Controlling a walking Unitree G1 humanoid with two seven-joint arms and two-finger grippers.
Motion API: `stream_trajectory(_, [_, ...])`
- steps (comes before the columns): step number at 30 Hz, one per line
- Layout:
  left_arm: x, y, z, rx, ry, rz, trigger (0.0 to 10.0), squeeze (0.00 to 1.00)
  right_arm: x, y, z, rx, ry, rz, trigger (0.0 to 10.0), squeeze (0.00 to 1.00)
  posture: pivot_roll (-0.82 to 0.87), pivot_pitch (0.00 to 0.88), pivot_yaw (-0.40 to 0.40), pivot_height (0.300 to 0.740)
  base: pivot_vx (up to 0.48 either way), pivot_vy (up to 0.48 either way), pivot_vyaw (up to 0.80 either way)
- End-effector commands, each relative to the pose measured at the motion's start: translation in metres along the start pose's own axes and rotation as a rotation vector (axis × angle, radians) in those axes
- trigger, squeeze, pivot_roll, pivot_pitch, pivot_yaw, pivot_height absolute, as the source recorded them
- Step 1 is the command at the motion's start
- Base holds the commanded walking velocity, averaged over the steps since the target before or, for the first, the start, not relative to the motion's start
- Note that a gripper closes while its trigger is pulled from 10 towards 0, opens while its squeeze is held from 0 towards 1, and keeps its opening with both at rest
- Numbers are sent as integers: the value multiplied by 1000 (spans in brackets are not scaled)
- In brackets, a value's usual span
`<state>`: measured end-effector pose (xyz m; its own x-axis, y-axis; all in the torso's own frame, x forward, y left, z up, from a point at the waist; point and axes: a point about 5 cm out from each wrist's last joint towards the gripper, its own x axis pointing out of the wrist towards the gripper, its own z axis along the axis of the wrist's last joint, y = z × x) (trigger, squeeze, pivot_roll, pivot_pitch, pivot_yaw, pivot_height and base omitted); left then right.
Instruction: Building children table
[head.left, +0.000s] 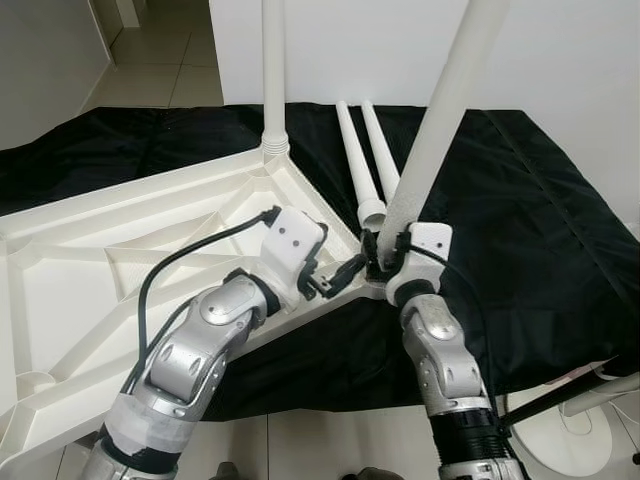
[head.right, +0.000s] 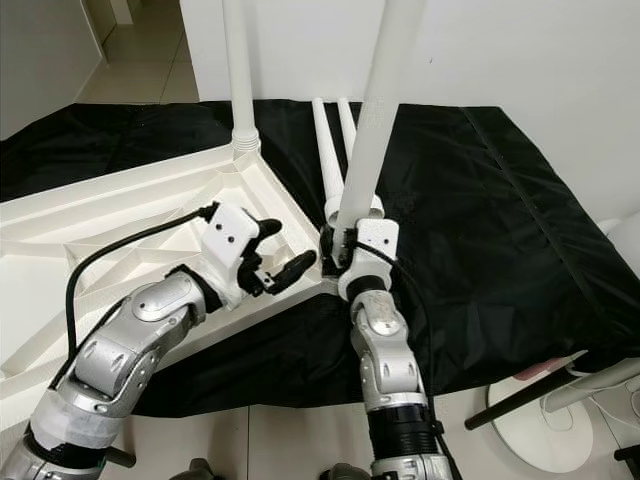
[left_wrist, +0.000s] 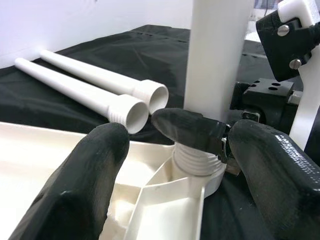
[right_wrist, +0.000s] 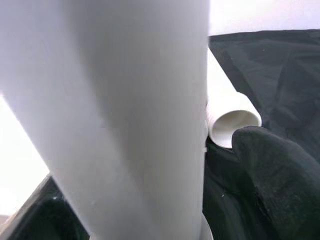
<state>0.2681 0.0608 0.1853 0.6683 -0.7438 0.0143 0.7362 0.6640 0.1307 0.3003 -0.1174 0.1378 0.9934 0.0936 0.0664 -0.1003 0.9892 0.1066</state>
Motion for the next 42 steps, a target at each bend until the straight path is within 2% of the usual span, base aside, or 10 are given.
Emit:
stream_trajectory(1, [0, 2, -2, 11, 6, 10, 10000, 0, -3, -7, -1, -6, 7, 22, 10000, 1000, -64, 0, -11, 740, 0, 0, 0])
stream_trajectory(4, [-2, -1, -3, 13, 1, -15, 10000, 0, -2, -20, -2, -50, 27, 117, 10000, 1000, -64, 0, -12, 740, 0, 0, 0])
stream_trajectory(5, [-2, -2, -4, 9, 1, -27, 10000, 0, -2, -23, -3, -57, 39, 161, 10000, 427, -65, 0, -12, 740, 0, 0, 0])
stream_trajectory(6, [-2, -2, -4, 9, 1, -27, 10000, 0, -2, -23, -3, -57, 39, 161, 10000, 427, -65, 0, -12, 740, 0, 0, 0])
stream_trajectory(7, [-2, -2, -4, 9, 2, -35, 10000, 0, -2, -25, -2, -68, 40, 229, 10000, 0, -67, 0, -11, 740, 0, 0, 0])
stream_trajectory(31, [3, -18, -10, -29, 77, -148, 10000, 0, 28, -28, 1, -284, 63, 679, 10000, 0, -44, 0, -13, 740, 0, 0, 0])
stream_trajectory(32, [3, -18, -10, -26, 87, -154, 10000, 0, 29, -30, -1, -292, 73, 683, 4588, 0, -43, 0, -15, 740, 0, 0, 0])
stream_trajectory(33, [3, -18, -10, -26, 87, -154, 10000, 0, 29, -30, -1, -292, 73, 683, 4588, 0, -43, 0, -15, 740, 0, 0, 0])
stream_trajectory(34, [4, -18, -10, -21, 96, -158, 10000, 0, 30, -32, -2, -302, 84, 688, 431, 0, -41, 0, -16, 740, 0, 0, 0])
stream_trajectory(42, [4, -16, -12, 10, 108, -159, 10000, 0, 23, -41, -16, -279, 126, 674, 0, 0, -41, 0, -12, 740, 0, 0, 0])
